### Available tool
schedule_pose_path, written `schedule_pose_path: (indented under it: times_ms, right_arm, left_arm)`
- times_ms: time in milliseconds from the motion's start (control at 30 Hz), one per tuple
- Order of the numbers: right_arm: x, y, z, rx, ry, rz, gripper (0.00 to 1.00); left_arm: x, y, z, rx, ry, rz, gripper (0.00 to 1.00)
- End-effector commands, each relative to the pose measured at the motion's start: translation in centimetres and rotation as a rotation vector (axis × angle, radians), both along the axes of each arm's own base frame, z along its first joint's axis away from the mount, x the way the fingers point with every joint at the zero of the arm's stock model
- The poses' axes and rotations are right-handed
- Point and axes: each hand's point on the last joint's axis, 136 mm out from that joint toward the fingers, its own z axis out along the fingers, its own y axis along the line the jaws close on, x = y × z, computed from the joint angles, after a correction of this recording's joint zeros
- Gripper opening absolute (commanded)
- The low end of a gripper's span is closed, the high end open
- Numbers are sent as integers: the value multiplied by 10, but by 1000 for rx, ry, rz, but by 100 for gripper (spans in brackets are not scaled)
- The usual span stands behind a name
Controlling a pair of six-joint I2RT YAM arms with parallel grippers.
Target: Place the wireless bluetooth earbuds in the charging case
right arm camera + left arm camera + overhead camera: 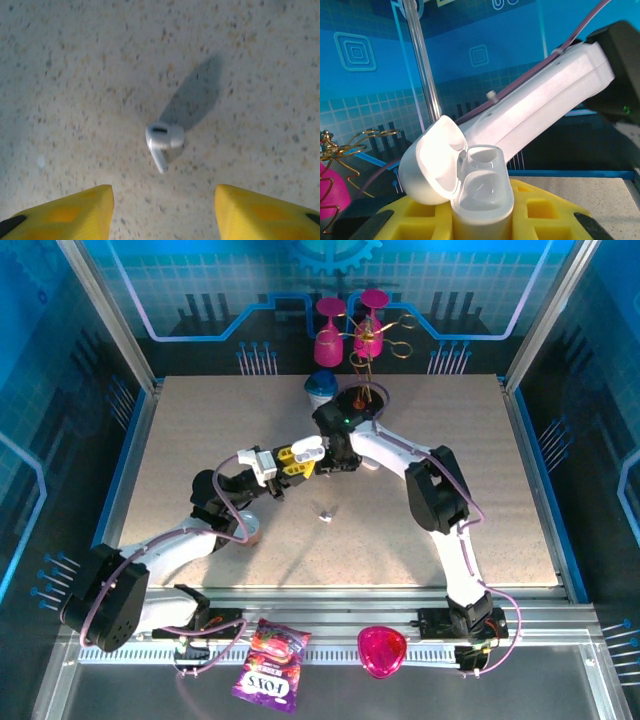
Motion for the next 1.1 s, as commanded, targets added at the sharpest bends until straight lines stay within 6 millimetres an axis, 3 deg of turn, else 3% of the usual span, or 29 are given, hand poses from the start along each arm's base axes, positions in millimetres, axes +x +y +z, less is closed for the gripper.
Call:
schedule_pose_path:
  times_ms: [0,567,967,1067]
  right_arm:
    - [-21,-25,-17,-163,152,-7,57]
    - [7,2,-22,-179,132,80,49]
    - [3,12,-34,-161,167,117,41]
    - [3,12,-40,-167,173,120,34]
  left_arm:
    - [-8,0,5,0,-32,-14,0]
    - [-9,-3,2,-2,-18,-34,0]
    - [-9,-3,1,1,-16,-33,0]
    - [-9,-3,0,0,-16,-31,0]
